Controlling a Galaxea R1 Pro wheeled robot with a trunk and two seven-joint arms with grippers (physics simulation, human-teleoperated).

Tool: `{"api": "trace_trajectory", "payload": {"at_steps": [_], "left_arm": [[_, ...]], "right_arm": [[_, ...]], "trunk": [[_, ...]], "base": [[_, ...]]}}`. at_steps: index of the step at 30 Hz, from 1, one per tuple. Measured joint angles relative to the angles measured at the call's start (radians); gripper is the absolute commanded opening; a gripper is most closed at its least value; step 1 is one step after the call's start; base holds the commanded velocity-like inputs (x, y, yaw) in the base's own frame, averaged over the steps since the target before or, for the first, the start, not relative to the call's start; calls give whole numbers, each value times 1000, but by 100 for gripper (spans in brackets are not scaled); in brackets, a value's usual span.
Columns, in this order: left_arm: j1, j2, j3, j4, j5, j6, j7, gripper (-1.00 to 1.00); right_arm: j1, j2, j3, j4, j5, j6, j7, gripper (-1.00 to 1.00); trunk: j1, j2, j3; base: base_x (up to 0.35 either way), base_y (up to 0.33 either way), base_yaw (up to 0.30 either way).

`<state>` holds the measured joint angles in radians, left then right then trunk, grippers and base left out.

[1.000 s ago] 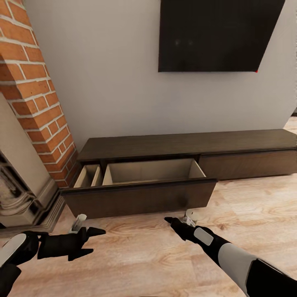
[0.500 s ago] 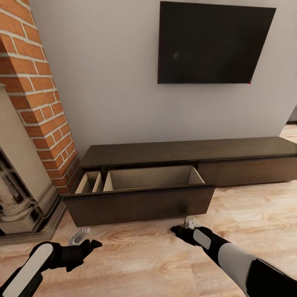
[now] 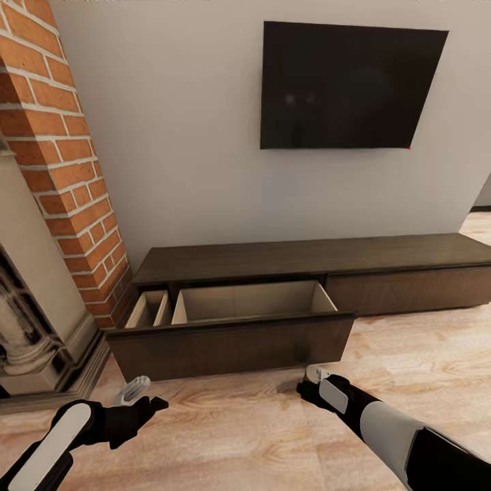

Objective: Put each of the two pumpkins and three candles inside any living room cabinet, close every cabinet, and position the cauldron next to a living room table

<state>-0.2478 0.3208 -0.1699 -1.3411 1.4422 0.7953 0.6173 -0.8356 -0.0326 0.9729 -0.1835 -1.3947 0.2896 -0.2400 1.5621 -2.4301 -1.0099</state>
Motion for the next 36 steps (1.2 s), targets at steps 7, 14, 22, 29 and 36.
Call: {"api": "trace_trajectory", "payload": {"at_steps": [7,14,22,29,36], "left_arm": [[-23,-78,-34,-52,-5,4,167,100],[-60,-92,-28,-74,-6,12,240,100],[-64,-88,-23,-135,6,17,243,100],[-60,-82,-21,-153,6,16,241,100],[-60,-76,-20,-153,7,16,240,100]], "right_arm": [[0,-2,0,0,1,36,-76,100],[-1,-2,0,-2,1,50,-78,100],[-8,-1,-2,-72,2,93,-80,100],[-19,-2,0,-94,3,119,-77,100],[-20,-2,0,-95,3,121,-77,100]], "trunk": [[-27,49,22],[-54,98,44],[-58,105,47],[-58,105,47],[-58,105,47]], "base": [[0,0,0],[0,0,0],[0,-2,0],[0,-219,0],[0,-292,0]]}}
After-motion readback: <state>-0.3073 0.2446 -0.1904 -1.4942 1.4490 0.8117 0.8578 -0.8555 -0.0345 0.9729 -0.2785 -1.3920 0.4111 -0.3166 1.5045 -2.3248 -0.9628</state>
